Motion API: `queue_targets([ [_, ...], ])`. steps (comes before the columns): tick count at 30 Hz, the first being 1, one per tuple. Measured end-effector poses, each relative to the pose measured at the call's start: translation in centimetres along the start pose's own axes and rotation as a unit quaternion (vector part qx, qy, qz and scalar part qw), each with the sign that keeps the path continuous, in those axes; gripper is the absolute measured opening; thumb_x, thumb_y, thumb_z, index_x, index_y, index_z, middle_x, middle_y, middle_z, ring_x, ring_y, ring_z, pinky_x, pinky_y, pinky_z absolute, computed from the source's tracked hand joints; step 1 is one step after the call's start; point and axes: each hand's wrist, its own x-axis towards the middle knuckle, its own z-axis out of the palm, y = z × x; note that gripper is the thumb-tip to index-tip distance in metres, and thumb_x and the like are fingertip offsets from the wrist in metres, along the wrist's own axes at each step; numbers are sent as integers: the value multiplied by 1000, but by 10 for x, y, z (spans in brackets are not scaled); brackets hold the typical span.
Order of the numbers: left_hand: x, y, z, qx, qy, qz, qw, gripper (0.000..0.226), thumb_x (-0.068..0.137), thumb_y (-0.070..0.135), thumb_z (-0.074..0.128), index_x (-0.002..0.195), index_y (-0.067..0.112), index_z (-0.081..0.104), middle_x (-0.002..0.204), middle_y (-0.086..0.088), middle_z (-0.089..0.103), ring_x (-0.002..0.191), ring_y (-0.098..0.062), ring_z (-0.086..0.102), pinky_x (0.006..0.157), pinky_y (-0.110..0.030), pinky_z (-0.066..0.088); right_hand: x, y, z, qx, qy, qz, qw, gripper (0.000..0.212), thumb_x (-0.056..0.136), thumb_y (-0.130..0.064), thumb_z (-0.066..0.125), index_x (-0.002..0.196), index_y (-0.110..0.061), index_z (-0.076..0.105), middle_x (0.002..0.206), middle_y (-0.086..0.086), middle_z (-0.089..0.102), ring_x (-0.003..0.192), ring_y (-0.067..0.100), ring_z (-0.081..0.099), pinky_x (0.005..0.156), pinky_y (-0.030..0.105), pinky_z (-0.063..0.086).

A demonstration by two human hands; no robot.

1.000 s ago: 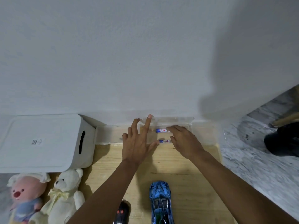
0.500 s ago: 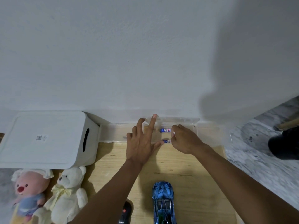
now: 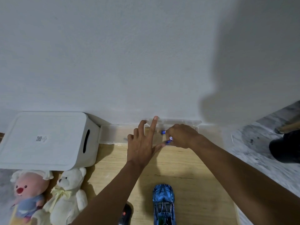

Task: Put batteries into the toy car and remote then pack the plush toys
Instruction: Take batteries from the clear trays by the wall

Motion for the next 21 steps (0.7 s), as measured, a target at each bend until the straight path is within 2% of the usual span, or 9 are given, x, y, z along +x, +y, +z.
queue_targets([
  [4, 0, 0, 1, -4, -6, -1, 1000, 100, 89, 84, 37, 164, 29, 1, 146, -17, 47, 98, -29, 63, 67, -41, 52, -10, 5, -8, 59, -9, -17, 998, 27, 94, -31, 65, 110, -21, 45, 92, 5, 58, 78, 25, 59, 66, 38, 48],
  [7, 0, 0, 1, -17, -9, -3, 1000, 97, 89, 85, 29, 164, 30, 2, 146, -17, 47, 101, -29, 63, 68, -41, 52, -20, 3, -1, 57, 15, -15, 998, 31, 95, -32, 55, 116, -17, 37, 80, 2, 55, 67, 23, 53, 63, 38, 46],
  [12, 0, 1, 0, -14, -12, -1, 1000, 100, 88, 85, 33, 164, 31, -2, 146, -15, 47, 97, -29, 62, 67, -41, 50, -23, 2, 12, 66, 104, 21, 992, 25, 95, -33, 48, 114, -17, 48, 89, 6, 63, 74, 26, 52, 66, 33, 38],
  [16, -1, 2, -1, -16, -11, -5, 1000, 100, 88, 85, 35, 164, 30, -2, 146, -15, 47, 98, -28, 62, 67, -41, 50, -18, -4, 16, 66, 145, 63, 985, 38, 95, -54, 48, 101, -18, 61, 85, 5, 67, 79, 28, 64, 66, 32, 42],
  [18, -1, 2, 0, -15, -7, -6, 1000, 97, 89, 86, 27, 164, 31, -2, 145, -16, 47, 98, -29, 63, 67, -41, 50, -15, -5, 19, 42, 174, 71, 981, 45, 101, -52, 40, 96, -19, 70, 87, 7, 72, 81, 29, 68, 66, 32, 42],
  [21, -1, 1, 1, -19, -8, -6, 1000, 94, 90, 86, 20, 163, 32, -6, 145, -16, 47, 99, -29, 63, 68, -41, 52, -12, -1, 24, -16, 200, 29, 979, 31, 103, -42, 43, 112, -22, 65, 89, 6, 74, 78, 31, 69, 64, 33, 44],
])
